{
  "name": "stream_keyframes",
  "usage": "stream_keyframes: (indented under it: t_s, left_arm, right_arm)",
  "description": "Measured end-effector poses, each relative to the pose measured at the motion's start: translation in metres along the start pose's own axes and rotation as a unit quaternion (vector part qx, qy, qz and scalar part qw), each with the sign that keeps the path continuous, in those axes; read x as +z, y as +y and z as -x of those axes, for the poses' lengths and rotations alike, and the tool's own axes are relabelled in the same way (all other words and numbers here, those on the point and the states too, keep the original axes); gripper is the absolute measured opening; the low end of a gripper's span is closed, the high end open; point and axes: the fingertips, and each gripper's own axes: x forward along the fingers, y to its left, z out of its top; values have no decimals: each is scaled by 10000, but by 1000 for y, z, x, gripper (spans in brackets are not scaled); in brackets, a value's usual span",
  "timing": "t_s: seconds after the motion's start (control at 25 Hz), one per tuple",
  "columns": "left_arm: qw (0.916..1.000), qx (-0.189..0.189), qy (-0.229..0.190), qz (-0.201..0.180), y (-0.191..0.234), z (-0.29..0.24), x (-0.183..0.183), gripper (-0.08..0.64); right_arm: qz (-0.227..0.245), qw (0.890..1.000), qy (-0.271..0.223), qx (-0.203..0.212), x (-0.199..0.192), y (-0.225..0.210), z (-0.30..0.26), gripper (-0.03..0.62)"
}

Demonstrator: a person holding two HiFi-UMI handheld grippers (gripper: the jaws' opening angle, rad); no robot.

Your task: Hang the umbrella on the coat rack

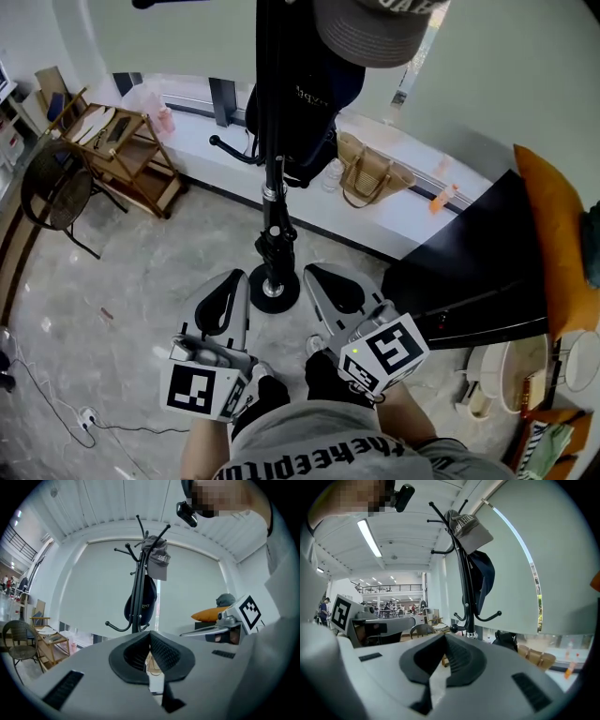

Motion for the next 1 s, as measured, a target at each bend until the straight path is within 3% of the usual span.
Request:
stream_keyframes:
  t_s: [0.56, 1.0]
  left_arm:
    - [9978, -649, 46, -95, -19, 8, -2, 15]
    - [9975, -674, -7, -191, -7, 20, 3, 15]
  right_arm:
    - [-62, 9988, -314, -364, 6, 21, 25, 12]
    - [-15, 9984, -437, -354, 14, 39, 18, 11]
